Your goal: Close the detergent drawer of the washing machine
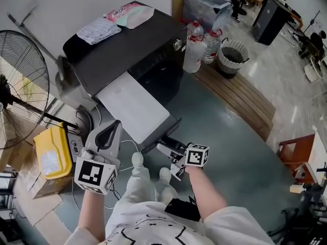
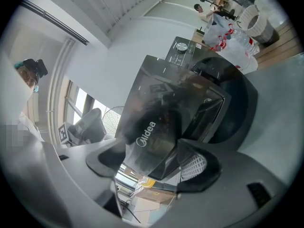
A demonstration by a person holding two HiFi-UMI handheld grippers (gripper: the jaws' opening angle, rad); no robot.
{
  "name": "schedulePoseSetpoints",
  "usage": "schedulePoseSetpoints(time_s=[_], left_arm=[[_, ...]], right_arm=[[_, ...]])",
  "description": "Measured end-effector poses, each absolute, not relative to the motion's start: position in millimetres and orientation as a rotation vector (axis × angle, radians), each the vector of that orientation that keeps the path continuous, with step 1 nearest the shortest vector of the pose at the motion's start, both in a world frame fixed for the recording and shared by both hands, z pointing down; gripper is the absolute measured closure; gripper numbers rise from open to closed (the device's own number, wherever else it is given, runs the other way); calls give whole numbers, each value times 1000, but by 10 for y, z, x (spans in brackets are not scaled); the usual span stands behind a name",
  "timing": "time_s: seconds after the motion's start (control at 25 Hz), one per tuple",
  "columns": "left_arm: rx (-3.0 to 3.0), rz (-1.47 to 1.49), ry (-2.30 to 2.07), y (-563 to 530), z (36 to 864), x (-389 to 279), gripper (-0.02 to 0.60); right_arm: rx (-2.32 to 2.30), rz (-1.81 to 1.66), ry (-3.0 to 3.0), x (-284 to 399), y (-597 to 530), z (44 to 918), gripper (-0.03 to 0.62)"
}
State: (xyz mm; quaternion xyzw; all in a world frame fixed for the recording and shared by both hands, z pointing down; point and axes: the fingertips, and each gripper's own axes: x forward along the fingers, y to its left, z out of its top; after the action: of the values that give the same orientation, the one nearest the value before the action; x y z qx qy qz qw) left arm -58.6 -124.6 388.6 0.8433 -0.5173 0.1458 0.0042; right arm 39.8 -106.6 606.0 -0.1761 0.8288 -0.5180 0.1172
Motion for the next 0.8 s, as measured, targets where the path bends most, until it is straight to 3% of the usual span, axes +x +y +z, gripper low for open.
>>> schedulePoseSetpoints(time_s=[0.8], left_arm=[[2664, 562, -1699, -1472, 3712, -510, 563]], right_arm=[[-594, -1517, 2451, 311, -1157, 5889, 272]])
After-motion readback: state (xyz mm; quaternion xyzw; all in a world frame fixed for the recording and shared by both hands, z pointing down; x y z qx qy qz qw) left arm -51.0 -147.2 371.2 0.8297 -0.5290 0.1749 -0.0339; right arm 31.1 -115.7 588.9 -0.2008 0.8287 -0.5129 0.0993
